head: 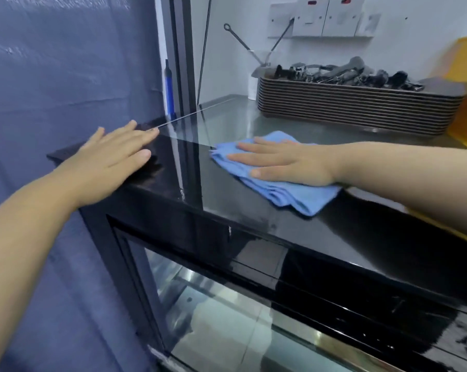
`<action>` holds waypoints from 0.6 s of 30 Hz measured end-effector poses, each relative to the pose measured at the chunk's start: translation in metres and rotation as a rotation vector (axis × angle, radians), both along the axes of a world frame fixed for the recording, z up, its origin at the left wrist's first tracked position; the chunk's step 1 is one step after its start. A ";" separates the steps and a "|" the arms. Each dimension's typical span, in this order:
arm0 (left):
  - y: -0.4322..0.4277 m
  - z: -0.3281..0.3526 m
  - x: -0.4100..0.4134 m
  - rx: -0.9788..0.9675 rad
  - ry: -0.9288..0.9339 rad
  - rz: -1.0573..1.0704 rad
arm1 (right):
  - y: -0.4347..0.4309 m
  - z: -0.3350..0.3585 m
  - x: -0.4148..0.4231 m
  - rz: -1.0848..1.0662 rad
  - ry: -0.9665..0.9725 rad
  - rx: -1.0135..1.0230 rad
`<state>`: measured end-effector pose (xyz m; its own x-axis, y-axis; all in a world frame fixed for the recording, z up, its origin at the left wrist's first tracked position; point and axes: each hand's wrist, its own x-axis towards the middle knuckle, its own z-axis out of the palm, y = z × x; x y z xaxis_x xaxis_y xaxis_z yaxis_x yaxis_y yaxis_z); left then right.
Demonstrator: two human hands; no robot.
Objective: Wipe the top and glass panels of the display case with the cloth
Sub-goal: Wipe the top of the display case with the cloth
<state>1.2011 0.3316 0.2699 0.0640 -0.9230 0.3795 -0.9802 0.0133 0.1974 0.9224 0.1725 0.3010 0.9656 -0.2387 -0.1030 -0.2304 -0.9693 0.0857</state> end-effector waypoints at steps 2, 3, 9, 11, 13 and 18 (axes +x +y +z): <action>-0.001 -0.001 0.003 -0.013 0.008 -0.036 | 0.030 0.004 0.000 -0.006 0.025 0.084; 0.000 0.001 0.005 -0.026 0.043 -0.055 | 0.046 0.006 -0.004 0.020 0.033 0.109; 0.002 0.010 0.036 -0.054 0.067 -0.009 | 0.047 0.006 -0.074 0.242 -0.046 0.101; 0.001 0.008 0.045 -0.015 0.094 0.016 | 0.025 0.009 -0.064 0.167 -0.033 0.145; -0.002 0.004 0.047 0.008 0.106 0.056 | 0.008 0.013 -0.031 0.051 0.022 0.204; -0.003 -0.003 0.050 -0.107 0.039 0.169 | -0.013 0.011 0.093 -0.026 0.021 0.163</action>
<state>1.2506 0.3287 0.2669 0.2311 -0.8526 0.4687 -0.9620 -0.1281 0.2413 1.0155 0.1596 0.3124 0.9565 -0.2421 -0.1628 -0.2555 -0.9645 -0.0672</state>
